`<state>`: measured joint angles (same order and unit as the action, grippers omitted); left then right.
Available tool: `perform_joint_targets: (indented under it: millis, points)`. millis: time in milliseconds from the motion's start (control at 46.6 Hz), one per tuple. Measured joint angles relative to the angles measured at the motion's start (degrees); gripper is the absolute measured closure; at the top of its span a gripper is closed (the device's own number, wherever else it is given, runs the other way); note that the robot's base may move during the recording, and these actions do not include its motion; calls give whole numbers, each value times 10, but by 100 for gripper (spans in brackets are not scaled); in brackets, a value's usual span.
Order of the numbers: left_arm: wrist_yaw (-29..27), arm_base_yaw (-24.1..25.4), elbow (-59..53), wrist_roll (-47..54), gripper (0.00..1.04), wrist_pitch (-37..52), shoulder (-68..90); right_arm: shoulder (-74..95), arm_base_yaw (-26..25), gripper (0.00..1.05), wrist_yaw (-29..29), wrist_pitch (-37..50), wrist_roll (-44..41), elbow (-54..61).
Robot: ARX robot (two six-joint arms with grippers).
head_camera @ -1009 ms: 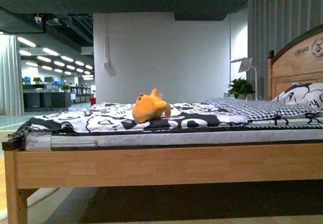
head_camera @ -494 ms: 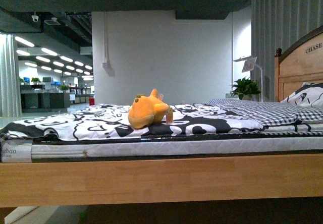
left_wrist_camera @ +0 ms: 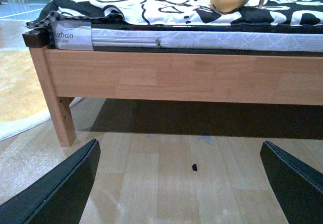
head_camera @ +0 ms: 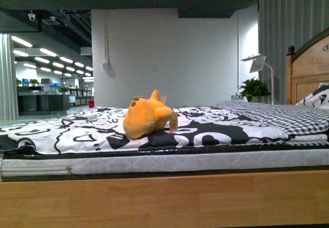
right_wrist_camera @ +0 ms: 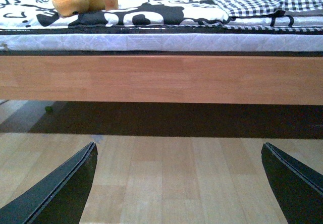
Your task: Put away toys
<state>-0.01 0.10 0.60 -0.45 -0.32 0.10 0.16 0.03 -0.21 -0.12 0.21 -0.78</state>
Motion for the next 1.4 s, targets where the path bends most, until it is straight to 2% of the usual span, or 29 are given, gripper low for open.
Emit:
perform_joint_targets:
  millis: [1395]
  points:
    - [0, -1, 0, 0, 6, 0, 0, 0, 0, 6, 0, 0, 0, 0]
